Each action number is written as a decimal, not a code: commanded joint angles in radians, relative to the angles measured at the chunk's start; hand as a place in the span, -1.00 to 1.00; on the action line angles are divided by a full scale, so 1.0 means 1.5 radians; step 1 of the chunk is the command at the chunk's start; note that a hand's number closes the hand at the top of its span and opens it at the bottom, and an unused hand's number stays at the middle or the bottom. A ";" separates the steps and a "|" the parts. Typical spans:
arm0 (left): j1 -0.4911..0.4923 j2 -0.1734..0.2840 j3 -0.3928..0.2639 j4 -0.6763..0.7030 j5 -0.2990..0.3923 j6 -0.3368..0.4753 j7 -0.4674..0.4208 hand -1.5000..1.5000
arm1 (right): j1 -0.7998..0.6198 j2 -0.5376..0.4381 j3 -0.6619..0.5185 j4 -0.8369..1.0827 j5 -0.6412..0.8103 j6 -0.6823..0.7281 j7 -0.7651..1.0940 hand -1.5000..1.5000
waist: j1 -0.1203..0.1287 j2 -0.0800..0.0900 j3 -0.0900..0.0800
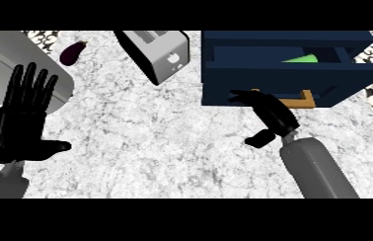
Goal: Pick up the cup, place it into the drawer and close the drawer
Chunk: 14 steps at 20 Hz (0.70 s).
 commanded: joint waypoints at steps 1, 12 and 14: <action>0.016 0.015 0.040 0.004 0.005 -0.046 0.007 -1.00 | -0.077 0.029 -0.029 0.180 0.019 -0.055 -0.050 -1.00 | 0.004 0.003 0.001; 0.013 -0.015 0.064 0.042 -0.008 -0.105 0.015 -1.00 | -0.294 0.003 -0.141 0.494 -0.017 -0.056 -0.171 -1.00 | 0.018 0.011 0.001; 0.022 -0.015 0.062 0.020 -0.016 -0.097 0.017 -1.00 | -0.318 -0.028 -0.145 0.526 -0.009 -0.039 -0.179 -1.00 | 0.023 0.012 0.002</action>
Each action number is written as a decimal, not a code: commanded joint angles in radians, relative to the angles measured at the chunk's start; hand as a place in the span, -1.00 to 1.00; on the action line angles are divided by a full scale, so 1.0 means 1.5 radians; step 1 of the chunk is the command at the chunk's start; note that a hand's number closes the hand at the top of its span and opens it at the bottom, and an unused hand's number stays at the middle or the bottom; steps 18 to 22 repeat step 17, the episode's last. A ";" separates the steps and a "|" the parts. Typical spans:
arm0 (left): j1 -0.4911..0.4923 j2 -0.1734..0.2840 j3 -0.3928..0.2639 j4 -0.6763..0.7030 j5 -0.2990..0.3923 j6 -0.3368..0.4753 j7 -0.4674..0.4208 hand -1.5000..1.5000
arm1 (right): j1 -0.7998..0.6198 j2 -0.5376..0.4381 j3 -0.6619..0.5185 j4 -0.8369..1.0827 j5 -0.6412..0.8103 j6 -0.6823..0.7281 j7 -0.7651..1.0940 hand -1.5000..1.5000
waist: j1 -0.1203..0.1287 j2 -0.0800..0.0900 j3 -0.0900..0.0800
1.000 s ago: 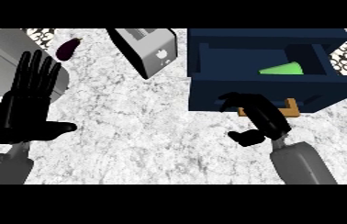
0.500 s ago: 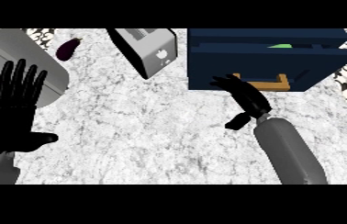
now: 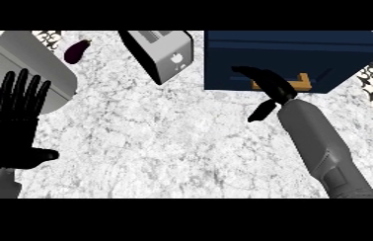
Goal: Pick up the cup, place it into the drawer and close the drawer
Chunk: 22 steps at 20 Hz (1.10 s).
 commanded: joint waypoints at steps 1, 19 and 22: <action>-0.021 -0.017 -0.008 0.006 -0.008 -0.001 0.011 -1.00 | -0.052 -0.013 -0.024 0.124 0.012 -0.032 -0.014 -1.00 | 0.010 0.015 0.004; -0.022 -0.025 -0.005 0.022 -0.032 -0.024 -0.009 -1.00 | -0.158 -0.090 -0.068 0.210 -0.013 0.028 -0.029 -1.00 | 0.039 0.026 0.004; -0.022 -0.025 -0.005 0.022 -0.032 -0.024 -0.009 -1.00 | -0.158 -0.090 -0.068 0.210 -0.013 0.028 -0.029 -1.00 | 0.039 0.026 0.004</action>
